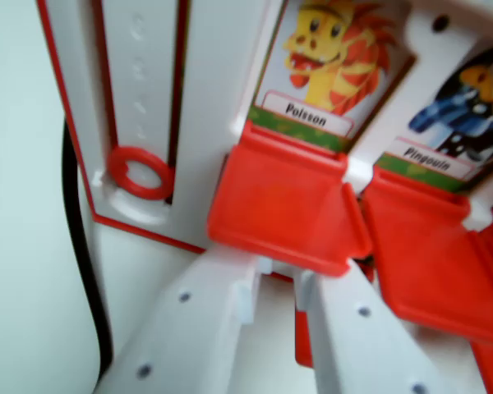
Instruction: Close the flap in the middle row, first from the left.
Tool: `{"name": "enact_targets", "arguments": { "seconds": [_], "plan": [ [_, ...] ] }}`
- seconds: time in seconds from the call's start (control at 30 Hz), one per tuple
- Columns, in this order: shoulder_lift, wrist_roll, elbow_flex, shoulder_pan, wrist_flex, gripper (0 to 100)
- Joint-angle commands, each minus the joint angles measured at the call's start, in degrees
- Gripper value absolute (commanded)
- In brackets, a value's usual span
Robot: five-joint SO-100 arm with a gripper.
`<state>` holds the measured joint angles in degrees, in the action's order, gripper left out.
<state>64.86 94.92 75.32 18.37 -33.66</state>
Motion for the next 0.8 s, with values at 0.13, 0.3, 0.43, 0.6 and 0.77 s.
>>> {"name": "enact_targets", "arguments": {
  "seconds": [0.13,0.3,0.43,0.6,0.77],
  "plan": [
    [3.25,-2.2,-5.98,0.26,6.24,0],
    [5.71,-2.72,-2.64,0.26,9.4,0],
    [6.5,-3.25,-2.02,0.26,11.51,0],
    [8.88,-2.55,-1.32,0.26,7.73,0],
    [13.45,-2.81,0.53,0.53,3.69,0]
  ]
}}
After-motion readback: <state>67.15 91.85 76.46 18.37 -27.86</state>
